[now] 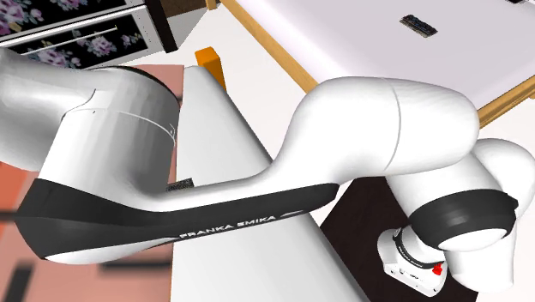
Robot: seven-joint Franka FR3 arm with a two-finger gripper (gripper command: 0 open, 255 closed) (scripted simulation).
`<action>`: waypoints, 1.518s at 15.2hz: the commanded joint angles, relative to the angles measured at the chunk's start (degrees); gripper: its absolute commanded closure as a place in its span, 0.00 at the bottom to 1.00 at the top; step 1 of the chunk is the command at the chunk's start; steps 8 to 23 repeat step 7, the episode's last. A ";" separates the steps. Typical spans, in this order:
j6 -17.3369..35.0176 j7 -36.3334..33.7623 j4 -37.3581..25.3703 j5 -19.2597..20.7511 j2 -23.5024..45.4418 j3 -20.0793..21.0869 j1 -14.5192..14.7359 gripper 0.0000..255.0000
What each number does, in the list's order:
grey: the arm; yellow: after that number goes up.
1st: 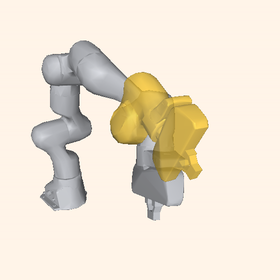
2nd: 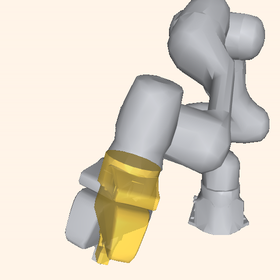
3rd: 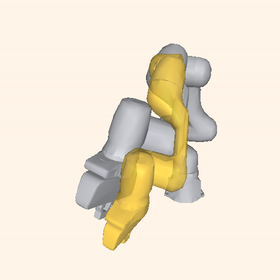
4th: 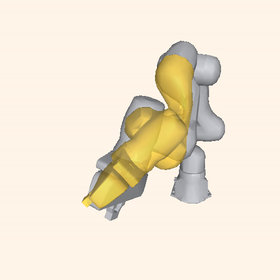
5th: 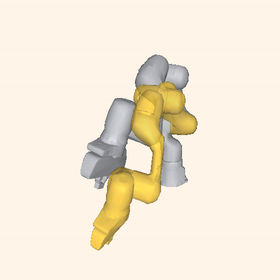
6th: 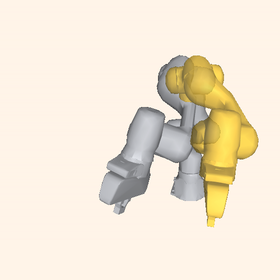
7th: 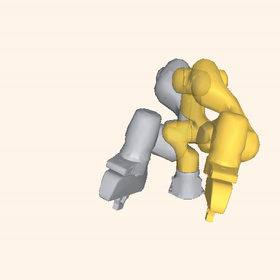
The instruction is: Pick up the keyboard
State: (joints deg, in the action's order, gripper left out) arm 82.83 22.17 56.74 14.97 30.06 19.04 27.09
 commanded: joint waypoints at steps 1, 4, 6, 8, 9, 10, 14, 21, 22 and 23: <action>-2.21 0.21 -3.21 0.31 1.00 -0.08 0.63 1.00; -6.15 0.74 -9.57 1.01 3.33 -0.35 1.91 1.00; -7.96 1.02 -12.69 1.37 4.58 -0.54 2.59 1.00; -7.94 1.02 -12.63 1.36 4.55 -0.54 2.58 1.00; -7.94 1.02 -12.63 1.36 4.55 -0.54 2.58 1.00; -7.94 1.02 -12.63 1.36 4.55 -0.54 2.58 1.00; -7.94 1.02 -12.63 1.36 4.55 -0.54 2.58 1.00; -7.94 1.02 -12.63 1.36 4.55 -0.54 2.58 1.00; -7.94 1.02 -12.63 1.36 4.55 -0.54 2.58 1.00; -7.94 1.02 -12.63 1.36 4.55 -0.54 2.58 1.00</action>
